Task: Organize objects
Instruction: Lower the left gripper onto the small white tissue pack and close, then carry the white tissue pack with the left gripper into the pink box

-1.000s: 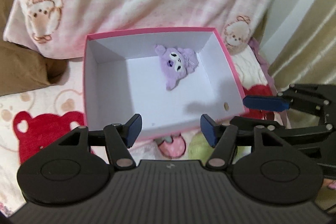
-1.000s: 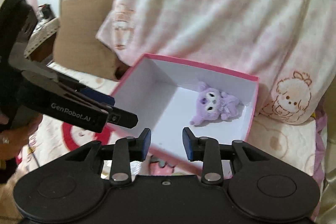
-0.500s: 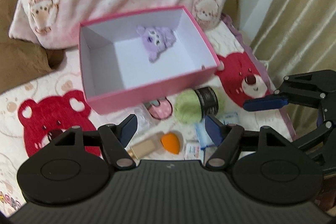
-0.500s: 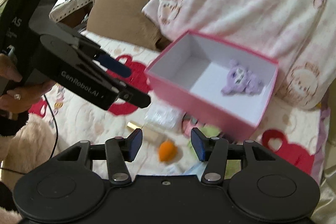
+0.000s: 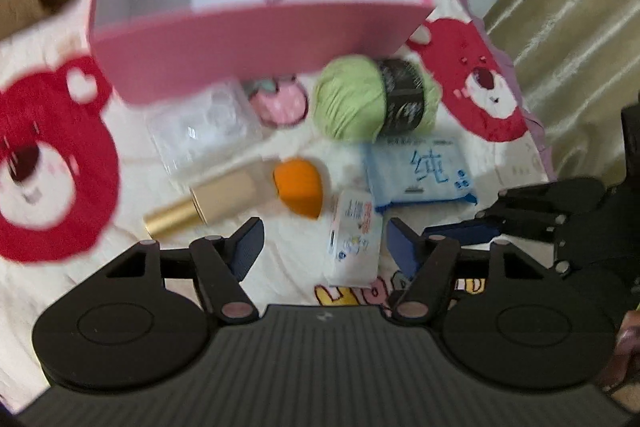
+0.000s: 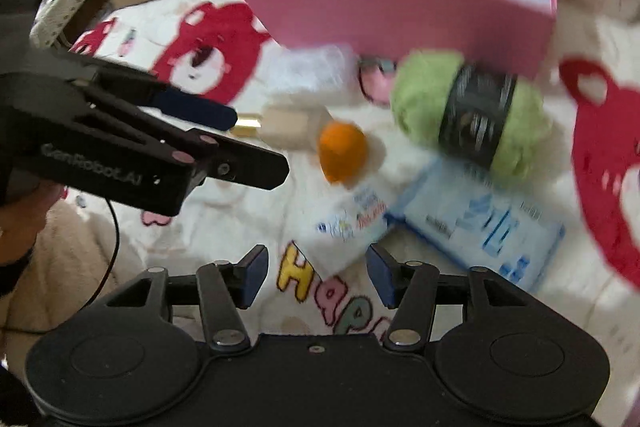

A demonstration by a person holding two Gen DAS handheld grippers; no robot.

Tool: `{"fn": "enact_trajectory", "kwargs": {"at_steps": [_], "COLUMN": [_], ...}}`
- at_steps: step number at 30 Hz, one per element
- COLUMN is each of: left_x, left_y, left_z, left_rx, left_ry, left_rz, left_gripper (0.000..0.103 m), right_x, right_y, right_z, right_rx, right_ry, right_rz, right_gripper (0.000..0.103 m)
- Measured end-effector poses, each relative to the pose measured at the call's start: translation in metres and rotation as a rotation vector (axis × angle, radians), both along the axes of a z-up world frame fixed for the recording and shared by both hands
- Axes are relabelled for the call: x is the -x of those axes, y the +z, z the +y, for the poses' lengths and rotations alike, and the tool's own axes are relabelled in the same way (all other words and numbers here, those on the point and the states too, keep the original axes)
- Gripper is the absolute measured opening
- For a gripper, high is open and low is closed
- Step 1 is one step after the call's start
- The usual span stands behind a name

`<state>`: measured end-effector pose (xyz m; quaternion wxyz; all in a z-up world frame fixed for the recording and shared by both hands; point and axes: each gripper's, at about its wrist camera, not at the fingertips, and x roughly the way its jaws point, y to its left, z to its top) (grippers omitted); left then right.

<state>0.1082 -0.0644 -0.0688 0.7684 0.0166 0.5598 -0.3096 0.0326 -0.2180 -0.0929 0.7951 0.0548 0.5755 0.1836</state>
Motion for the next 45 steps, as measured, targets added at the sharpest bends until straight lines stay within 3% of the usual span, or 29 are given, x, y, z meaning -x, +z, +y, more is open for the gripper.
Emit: {"fn": "enact_trajectory", "kwargs": {"at_steps": [4,11,15,17,22,24,27,29,31,36,45], "left_x": [0.004,0.009,0.007,0.009,0.012,0.012,0.012,0.010,0.011,0.023,0.054], "left_y": [-0.028,-0.053,-0.065,-0.070,-0.074,-0.074,-0.073,-0.077,-0.081,-0.082,-0.045], "left_z": [0.001,-0.013,-0.013,-0.013,-0.010,-0.010,-0.012,-0.012,-0.011,-0.011,-0.002], "left_rx": [0.027,-0.002,0.077,0.114,0.173,0.162,0.113,0.096,0.122,0.158,0.163], "left_ry": [0.018,-0.036,-0.037,-0.029,-0.005,0.008,0.035,0.041,0.051,0.069,0.082], "left_rz": [0.056,-0.013,0.081,0.138,0.192,0.176,0.084,0.062,0.068,0.111,-0.010], "left_gripper": [0.059,0.046,0.043,0.042,0.042,0.042,0.042,0.042,0.041,0.035,0.033], "right_x": [0.006,0.015,0.021,0.022,0.024,0.025,0.028,0.028,0.023,0.031,0.048], "right_y": [-0.022,-0.046,-0.047,-0.049,-0.060,-0.060,-0.059,-0.057,-0.057,-0.056,-0.026], "right_z": [0.008,0.027,0.033,0.031,0.031,0.032,0.036,0.034,0.031,0.040,0.042], "right_rx": [-0.015,0.087,0.096,0.076,0.113,0.131,0.184,0.143,0.111,0.151,0.121], "right_ry": [-0.041,-0.056,-0.053,-0.061,-0.094,-0.105,-0.110,-0.134,-0.196,-0.171,-0.102], "right_rz": [-0.001,-0.111,-0.189,-0.197,-0.205,-0.221,-0.250,-0.228,-0.191,-0.230,-0.303], "right_gripper": [0.061,0.065,0.068,0.074,0.072,0.072,0.068,0.059,0.057,0.055,0.054]}}
